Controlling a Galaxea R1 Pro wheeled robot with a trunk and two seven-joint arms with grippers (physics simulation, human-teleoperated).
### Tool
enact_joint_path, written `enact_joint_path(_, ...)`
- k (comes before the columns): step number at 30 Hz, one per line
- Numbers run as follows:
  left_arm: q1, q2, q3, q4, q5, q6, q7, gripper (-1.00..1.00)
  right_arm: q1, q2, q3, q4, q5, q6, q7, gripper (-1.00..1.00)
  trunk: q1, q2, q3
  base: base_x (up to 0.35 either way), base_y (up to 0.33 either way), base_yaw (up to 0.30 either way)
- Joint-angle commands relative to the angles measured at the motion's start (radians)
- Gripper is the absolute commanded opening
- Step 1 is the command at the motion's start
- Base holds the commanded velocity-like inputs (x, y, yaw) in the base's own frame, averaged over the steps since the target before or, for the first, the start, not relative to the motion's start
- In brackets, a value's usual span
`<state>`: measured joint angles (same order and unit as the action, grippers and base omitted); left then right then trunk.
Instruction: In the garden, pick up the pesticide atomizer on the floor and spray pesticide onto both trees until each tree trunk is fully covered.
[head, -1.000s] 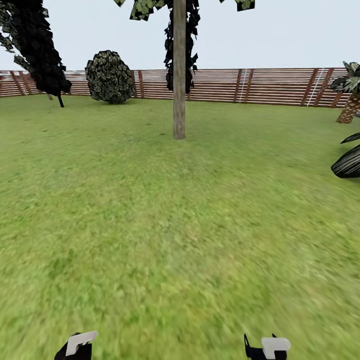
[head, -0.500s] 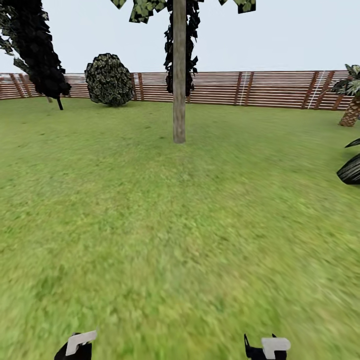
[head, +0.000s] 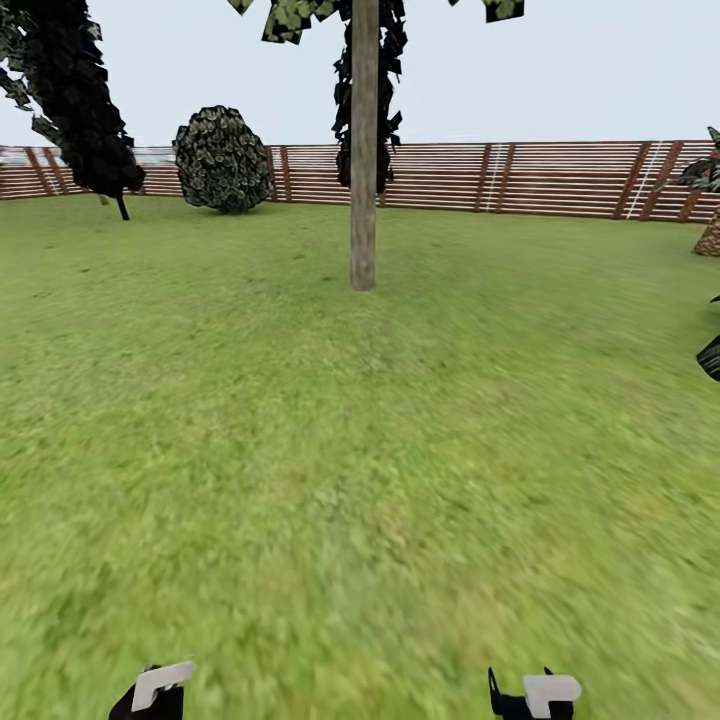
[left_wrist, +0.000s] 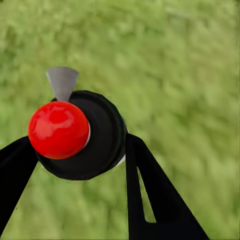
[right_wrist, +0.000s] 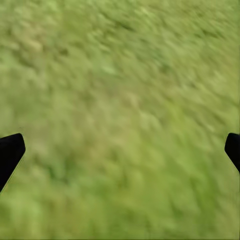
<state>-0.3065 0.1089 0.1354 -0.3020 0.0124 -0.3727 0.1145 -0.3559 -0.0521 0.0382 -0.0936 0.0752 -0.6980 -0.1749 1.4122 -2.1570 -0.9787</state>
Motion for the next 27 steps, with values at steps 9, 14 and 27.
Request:
enact_joint_path(9, 0.000, 0.000, 0.000, 0.000, 0.000, 0.000, 0.000, -1.00, 0.000, 0.000, 0.000, 0.000, 0.001, 0.000, 0.000, 1.00, 0.000, 0.000, 0.000, 0.339, 0.000, 0.001)
enact_joint_path(14, 0.000, 0.000, 0.000, 0.000, 0.000, 0.000, 0.000, -1.00, 0.000, -0.001, 0.000, 0.000, 0.002, 0.000, 0.000, 1.00, 0.000, 0.000, 0.000, 0.339, 0.000, 0.000)
enact_joint_path(27, 0.000, 0.000, 0.000, 0.001, 0.000, 0.000, 0.000, -1.00, 0.000, 0.000, 0.000, 0.001, 0.002, 0.000, 0.000, 1.00, 0.000, 0.000, 0.000, 0.339, 0.000, 0.000)
